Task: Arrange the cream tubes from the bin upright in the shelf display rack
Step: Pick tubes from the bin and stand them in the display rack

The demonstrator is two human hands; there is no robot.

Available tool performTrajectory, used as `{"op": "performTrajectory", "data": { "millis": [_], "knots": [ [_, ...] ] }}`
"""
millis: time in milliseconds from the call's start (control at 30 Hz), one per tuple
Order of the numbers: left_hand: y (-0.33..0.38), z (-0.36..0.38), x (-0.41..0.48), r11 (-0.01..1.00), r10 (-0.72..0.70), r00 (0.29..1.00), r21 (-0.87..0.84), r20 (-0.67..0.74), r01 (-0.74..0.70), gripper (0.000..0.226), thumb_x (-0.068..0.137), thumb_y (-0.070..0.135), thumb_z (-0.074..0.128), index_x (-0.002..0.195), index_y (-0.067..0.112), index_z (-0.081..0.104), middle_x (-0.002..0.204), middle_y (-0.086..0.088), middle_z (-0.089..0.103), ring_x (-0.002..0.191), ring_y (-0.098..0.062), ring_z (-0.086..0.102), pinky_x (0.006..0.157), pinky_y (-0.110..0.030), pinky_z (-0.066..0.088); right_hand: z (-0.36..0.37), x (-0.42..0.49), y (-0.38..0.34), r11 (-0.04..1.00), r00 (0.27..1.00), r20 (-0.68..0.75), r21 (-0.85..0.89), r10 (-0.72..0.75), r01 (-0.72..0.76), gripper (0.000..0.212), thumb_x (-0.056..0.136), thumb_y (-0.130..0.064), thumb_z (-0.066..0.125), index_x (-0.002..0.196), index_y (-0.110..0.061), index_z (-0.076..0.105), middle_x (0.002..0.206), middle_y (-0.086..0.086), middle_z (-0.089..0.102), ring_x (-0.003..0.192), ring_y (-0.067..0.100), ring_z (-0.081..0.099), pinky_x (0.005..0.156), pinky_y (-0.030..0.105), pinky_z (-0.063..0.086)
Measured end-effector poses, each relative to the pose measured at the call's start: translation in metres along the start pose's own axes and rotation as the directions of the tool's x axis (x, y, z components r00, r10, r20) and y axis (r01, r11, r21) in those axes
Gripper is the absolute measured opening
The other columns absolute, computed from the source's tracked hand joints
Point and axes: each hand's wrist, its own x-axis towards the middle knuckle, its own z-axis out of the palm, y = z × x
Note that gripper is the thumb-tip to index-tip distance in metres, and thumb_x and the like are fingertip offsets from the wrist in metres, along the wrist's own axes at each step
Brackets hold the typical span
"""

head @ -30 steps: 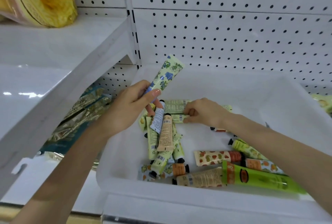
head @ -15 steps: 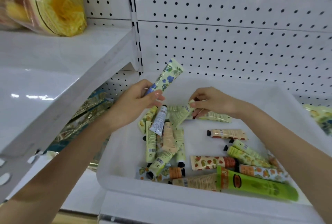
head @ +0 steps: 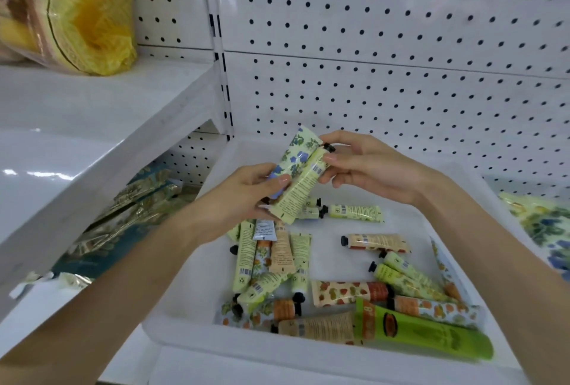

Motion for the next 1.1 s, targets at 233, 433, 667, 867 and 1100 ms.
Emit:
{"op": "performTrajectory", "data": {
  "millis": [233, 433, 667, 867, 1100],
  "knots": [
    [-0.006, -0.002, -0.003, 0.999, -0.040, 0.996, 0.021, 0.078, 0.038, 0.031, 0.090, 0.014, 0.056, 0.121, 0.010, 0.057, 0.099, -0.006, 0.070, 0.089, -0.019, 0.068, 0.077, -0.035, 0.058, 0.021, 0.004, 0.004, 0.999, 1.000, -0.004, -0.029, 0.020, -0.020, 0.021, 0.090, -0.018, 0.060, 0.111, -0.014, 0.061, 0.087, 0.004, 0.068, 0.067, 0.015, 0.060, 0.066, 0.023, 0.053],
    [-0.005, -0.001, -0.003, 0.996, -0.076, 0.990, 0.047, 0.118, 0.071, 0.043, 0.078, 0.024, 0.065, 0.119, 0.014, 0.060, 0.105, -0.007, 0.071, 0.093, -0.019, 0.069, 0.075, -0.029, 0.057, 0.036, 0.007, 0.007, 0.983, 0.982, -0.174, -0.179, -0.068, 0.036, 0.007, 0.092, -0.024, 0.059, 0.089, -0.018, 0.061, 0.076, 0.000, 0.063, 0.053, 0.016, 0.051, 0.051, 0.026, 0.043],
    [-0.005, -0.001, -0.005, 0.972, -0.126, 0.979, 0.216, 0.163, 0.089, 0.042, 0.074, 0.035, 0.066, 0.112, 0.016, 0.061, 0.103, -0.004, 0.074, 0.100, -0.022, 0.068, 0.090, -0.039, 0.053, 0.046, 0.009, 0.007, 0.960, 0.985, -0.116, -0.264, -0.131, 0.097, 0.012, 0.093, -0.023, 0.057, 0.091, -0.012, 0.060, 0.076, 0.001, 0.062, 0.051, 0.014, 0.053, 0.050, 0.024, 0.046],
    [-0.008, -0.010, 0.000, 0.992, -0.067, 0.997, 0.111, 0.026, 0.063, 0.036, 0.081, 0.036, 0.061, 0.105, 0.010, 0.065, 0.099, -0.008, 0.073, 0.091, -0.019, 0.069, 0.079, -0.031, 0.052, 0.027, 0.008, 0.012, 0.992, 0.983, -0.181, -0.125, -0.022, -0.001, 0.033, 0.093, -0.036, 0.053, 0.107, -0.009, 0.064, 0.096, 0.006, 0.066, 0.066, 0.015, 0.062, 0.060, 0.023, 0.052],
    [-0.007, -0.012, 0.008, 0.988, -0.052, 0.984, -0.155, -0.172, 0.025, 0.022, 0.093, 0.020, 0.055, 0.109, 0.007, 0.062, 0.098, -0.009, 0.074, 0.094, -0.018, 0.070, 0.079, -0.030, 0.058, 0.037, 0.020, 0.061, 0.825, 0.934, -0.161, -0.437, 0.320, -0.358, 0.036, 0.088, -0.035, 0.062, 0.103, -0.003, 0.062, 0.090, 0.012, 0.067, 0.075, 0.018, 0.066, 0.067, 0.023, 0.057]
  ]
}}
